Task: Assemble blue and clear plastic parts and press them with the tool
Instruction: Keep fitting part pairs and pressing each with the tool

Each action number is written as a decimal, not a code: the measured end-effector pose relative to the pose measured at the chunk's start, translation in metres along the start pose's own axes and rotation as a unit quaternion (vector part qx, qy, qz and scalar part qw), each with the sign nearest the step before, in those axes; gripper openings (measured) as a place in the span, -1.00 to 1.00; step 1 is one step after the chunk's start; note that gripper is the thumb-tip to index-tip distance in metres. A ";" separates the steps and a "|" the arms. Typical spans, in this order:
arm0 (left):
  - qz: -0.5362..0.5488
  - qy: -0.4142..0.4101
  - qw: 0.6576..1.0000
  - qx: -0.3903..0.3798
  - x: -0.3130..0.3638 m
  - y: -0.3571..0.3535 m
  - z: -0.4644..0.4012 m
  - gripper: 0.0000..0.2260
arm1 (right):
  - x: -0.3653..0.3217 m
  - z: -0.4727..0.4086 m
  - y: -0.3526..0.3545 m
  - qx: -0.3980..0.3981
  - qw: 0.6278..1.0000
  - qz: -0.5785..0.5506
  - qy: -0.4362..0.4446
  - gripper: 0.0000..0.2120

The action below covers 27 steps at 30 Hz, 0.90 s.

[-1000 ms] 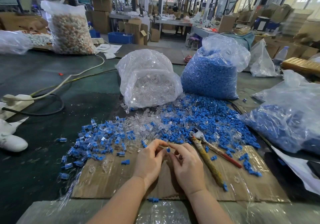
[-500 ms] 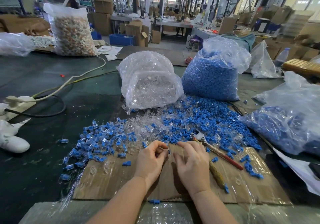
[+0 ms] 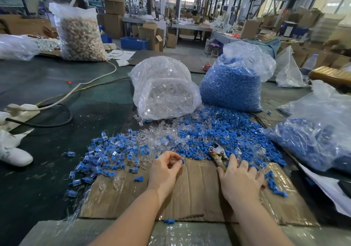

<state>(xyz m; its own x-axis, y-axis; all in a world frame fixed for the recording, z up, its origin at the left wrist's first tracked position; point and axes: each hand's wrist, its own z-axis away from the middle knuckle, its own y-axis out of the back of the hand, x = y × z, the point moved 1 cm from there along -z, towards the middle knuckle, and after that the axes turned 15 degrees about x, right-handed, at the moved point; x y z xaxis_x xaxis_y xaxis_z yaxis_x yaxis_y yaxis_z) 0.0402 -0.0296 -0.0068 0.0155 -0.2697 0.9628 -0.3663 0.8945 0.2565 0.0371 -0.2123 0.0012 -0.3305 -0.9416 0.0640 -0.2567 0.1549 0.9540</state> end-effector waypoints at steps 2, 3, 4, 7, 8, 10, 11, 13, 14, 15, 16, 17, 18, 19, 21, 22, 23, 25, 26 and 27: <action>0.033 0.028 0.999 0.003 0.003 0.002 -0.001 -0.91 | -0.001 -0.001 0.005 0.023 0.999 0.010 0.027 -0.51; 0.057 0.047 0.997 0.004 0.005 0.002 -0.002 -0.91 | -0.001 -0.002 0.010 0.032 0.999 0.011 0.037 -0.57; 0.083 0.068 0.994 0.005 0.006 0.003 -0.003 -0.91 | -0.003 -0.002 0.015 0.035 0.998 0.011 0.046 -0.60; 0.148 0.130 0.980 0.011 0.011 0.005 -0.009 -0.91 | -0.010 -0.005 0.028 0.032 0.995 -0.037 0.087 -0.59; 0.169 0.149 0.974 0.015 0.012 0.005 -0.010 -0.91 | -0.014 -0.006 0.032 0.009 0.991 -0.097 0.094 -0.59; 0.198 0.177 0.964 0.026 0.015 0.006 -0.013 -0.92 | -0.023 -0.008 0.043 -0.083 0.957 -0.263 0.091 -0.61; 0.204 0.185 0.961 0.030 0.016 0.006 -0.015 -0.92 | -0.028 -0.007 0.049 -0.139 0.928 -0.336 0.079 -0.63; 0.211 0.194 0.957 0.039 0.019 0.007 -0.019 -0.92 | -0.035 -0.005 0.059 -0.226 0.874 -0.427 0.051 -0.64; 0.209 0.195 0.957 0.043 0.020 0.008 -0.022 -0.93 | -0.037 -0.003 0.062 -0.258 0.852 -0.455 0.032 -0.66; 0.199 0.190 0.960 0.048 0.021 0.009 -0.024 -0.93 | -0.039 0.000 0.066 -0.285 0.833 -0.474 0.015 -0.67; 0.183 0.183 0.965 0.052 0.022 0.010 -0.026 -0.93 | -0.040 0.001 0.068 -0.308 0.818 -0.486 0.001 -0.68; 0.170 0.174 0.968 0.056 0.022 0.012 -0.027 -0.93 | -0.042 0.002 0.070 -0.325 0.809 -0.490 -0.008 -0.68; 0.160 0.165 0.971 0.060 0.023 0.013 -0.028 -0.93 | -0.043 0.002 0.072 -0.337 0.804 -0.489 -0.013 -0.68; 0.152 0.159 0.973 0.064 0.023 0.015 -0.029 -0.93 | -0.043 0.002 0.074 -0.345 0.802 -0.487 -0.015 -0.68; 0.137 0.159 0.975 0.069 0.023 0.018 -0.030 -0.93 | -0.044 0.000 0.074 -0.363 0.794 -0.487 -0.014 -0.71; 0.136 0.164 0.975 0.068 0.024 0.019 -0.031 -0.92 | -0.044 0.000 0.074 -0.372 0.790 -0.487 -0.010 -0.76; 0.137 0.168 0.974 0.065 0.025 0.020 -0.030 -0.92 | -0.044 -0.001 0.073 -0.380 0.788 -0.484 -0.004 -0.81; 0.134 0.174 0.974 0.061 0.026 0.021 -0.030 -0.93 | -0.044 -0.001 0.072 -0.394 0.789 -0.472 0.002 -0.86; 0.131 0.175 0.974 0.060 0.026 0.021 -0.030 -0.93 | -0.044 -0.001 0.072 -0.400 0.788 -0.468 0.001 -0.86; 0.130 0.175 0.974 0.057 0.026 0.022 -0.030 -0.93 | -0.044 0.000 0.072 -0.405 0.787 -0.465 0.001 -0.85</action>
<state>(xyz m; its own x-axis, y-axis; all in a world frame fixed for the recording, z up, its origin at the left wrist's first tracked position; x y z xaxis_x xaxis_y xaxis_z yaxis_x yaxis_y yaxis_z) 0.0603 -0.0066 0.0267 0.2184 0.1166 0.9689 -0.5014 0.8652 0.0089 0.0334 -0.1597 0.0670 -0.3408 -0.5352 -0.7729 0.2763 -0.8428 0.4618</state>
